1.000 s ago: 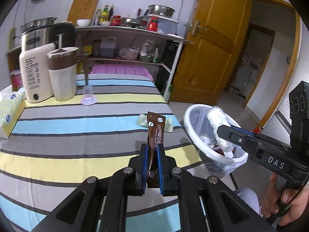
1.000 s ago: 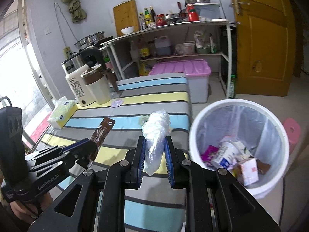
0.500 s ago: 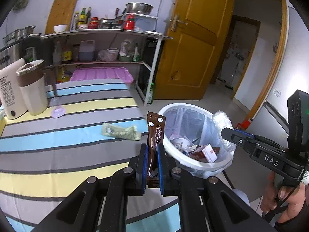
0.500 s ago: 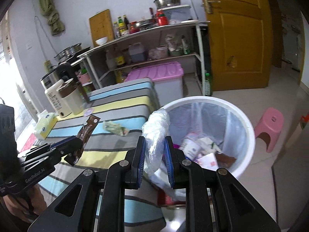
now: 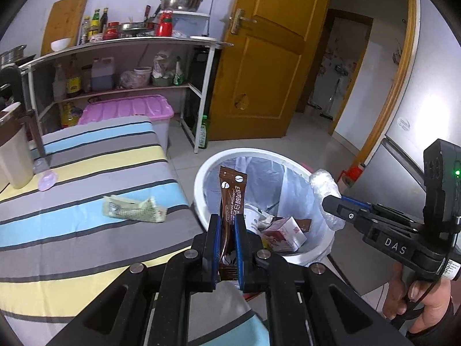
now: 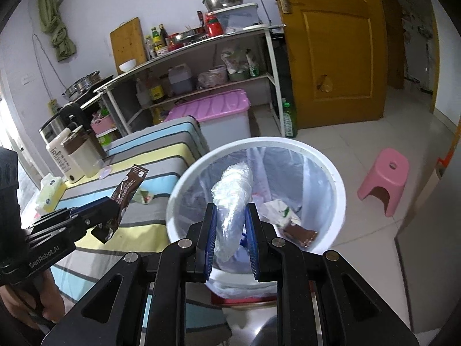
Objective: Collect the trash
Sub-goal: 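Carry the chocolate bar and plastic wrap over the trash bin with both tools, then open both tools to drop the chocolate bar and plastic wrap into the bin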
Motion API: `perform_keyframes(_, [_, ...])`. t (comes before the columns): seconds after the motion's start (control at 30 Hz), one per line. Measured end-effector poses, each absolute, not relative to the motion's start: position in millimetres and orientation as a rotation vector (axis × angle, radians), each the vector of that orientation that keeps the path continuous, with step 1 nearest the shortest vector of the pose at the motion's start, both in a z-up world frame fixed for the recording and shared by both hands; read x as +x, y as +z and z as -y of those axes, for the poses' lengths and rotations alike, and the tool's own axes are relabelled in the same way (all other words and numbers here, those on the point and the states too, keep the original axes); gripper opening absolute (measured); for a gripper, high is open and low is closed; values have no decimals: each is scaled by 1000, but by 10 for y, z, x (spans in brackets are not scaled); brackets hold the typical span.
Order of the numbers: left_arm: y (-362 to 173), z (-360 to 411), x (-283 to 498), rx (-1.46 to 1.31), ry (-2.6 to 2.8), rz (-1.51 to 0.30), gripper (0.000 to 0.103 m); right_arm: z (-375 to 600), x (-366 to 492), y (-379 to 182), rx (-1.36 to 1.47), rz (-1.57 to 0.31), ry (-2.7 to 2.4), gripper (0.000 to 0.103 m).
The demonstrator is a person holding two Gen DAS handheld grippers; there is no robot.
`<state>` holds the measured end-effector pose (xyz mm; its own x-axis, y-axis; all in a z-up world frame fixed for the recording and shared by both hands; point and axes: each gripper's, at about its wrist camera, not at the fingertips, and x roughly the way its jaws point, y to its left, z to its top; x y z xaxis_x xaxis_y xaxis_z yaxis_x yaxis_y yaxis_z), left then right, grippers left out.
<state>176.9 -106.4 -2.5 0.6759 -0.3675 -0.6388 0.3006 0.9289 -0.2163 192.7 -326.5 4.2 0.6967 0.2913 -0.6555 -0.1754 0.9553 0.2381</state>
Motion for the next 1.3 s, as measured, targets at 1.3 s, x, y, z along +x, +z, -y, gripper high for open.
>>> perform_keyframes(1.3, [-404,1420,2303,-117,-460,-833,13,3410,2285,-305,111,-837,184,31])
